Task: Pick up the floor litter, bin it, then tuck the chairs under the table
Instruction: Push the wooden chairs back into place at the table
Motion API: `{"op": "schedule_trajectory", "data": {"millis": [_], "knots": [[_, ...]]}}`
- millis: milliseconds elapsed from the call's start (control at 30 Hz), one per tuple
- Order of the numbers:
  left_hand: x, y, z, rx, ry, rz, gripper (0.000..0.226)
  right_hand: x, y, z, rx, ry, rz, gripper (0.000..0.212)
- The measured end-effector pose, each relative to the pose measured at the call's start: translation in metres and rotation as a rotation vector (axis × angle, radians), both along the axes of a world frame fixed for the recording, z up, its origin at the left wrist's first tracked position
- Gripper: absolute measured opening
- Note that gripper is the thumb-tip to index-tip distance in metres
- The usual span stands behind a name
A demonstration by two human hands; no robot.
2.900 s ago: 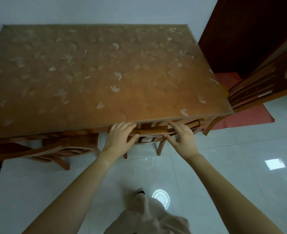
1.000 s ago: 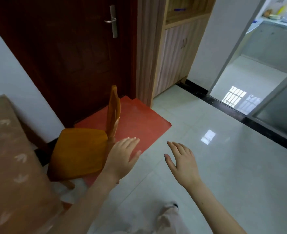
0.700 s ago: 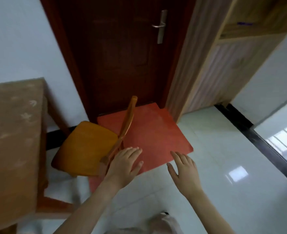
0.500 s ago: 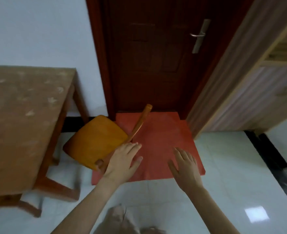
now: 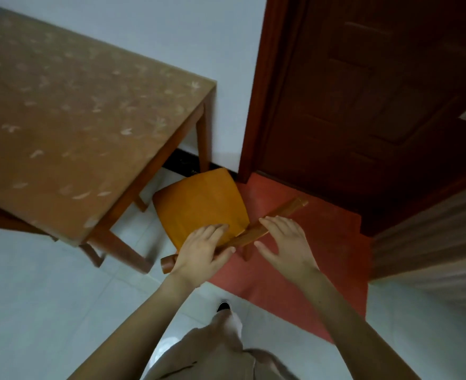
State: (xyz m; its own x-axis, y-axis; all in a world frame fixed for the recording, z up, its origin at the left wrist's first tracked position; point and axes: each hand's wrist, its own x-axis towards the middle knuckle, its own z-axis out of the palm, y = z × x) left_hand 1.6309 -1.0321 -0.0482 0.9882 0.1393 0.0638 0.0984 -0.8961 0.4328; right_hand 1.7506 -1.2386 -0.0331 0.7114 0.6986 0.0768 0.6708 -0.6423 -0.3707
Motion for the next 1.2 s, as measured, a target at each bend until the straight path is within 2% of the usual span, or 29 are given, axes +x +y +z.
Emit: {"op": "schedule_trajectory", "data": {"millis": [200, 267, 367, 467, 600, 667, 900, 1033, 1200], "knots": [[0.007, -0.007, -0.011, -0.042, 0.073, 0.132, 0.058, 0.051, 0.01, -0.021, -0.151, 0.073, 0.306, 0.062], [0.004, -0.014, -0.016, -0.07, 0.108, 0.176, 0.057, 0.062, 0.007, -0.025, -0.151, 0.082, 0.384, 0.06], [0.001, -0.025, -0.027, -0.01, 0.146, 0.24, 0.059, 0.075, 0.006, -0.026, -0.097, 0.102, 0.448, 0.056], [0.003, -0.04, -0.032, -0.03, 0.103, 0.399, 0.059, 0.086, 0.004, -0.029, -0.031, 0.172, 0.47, 0.052], [0.01, -0.057, -0.031, -0.075, 0.005, 0.59, 0.055, 0.096, 0.006, -0.028, 0.13, 0.354, 0.382, 0.029], [0.012, -0.061, -0.03, -0.098, -0.02, 0.644, 0.051, 0.098, 0.006, -0.028, 0.193, 0.405, 0.361, 0.025], [0.021, -0.063, -0.024, -0.264, -0.079, 0.78, 0.051, 0.108, 0.01, -0.04, 0.285, 0.411, 0.418, 0.021], [0.024, -0.061, -0.018, -0.328, -0.054, 0.797, 0.036, 0.111, 0.012, -0.048, 0.303, 0.366, 0.445, 0.022], [0.025, -0.058, -0.022, -0.324, -0.062, 0.813, 0.032, 0.115, 0.017, -0.054, 0.333, 0.37, 0.464, 0.021]]}}
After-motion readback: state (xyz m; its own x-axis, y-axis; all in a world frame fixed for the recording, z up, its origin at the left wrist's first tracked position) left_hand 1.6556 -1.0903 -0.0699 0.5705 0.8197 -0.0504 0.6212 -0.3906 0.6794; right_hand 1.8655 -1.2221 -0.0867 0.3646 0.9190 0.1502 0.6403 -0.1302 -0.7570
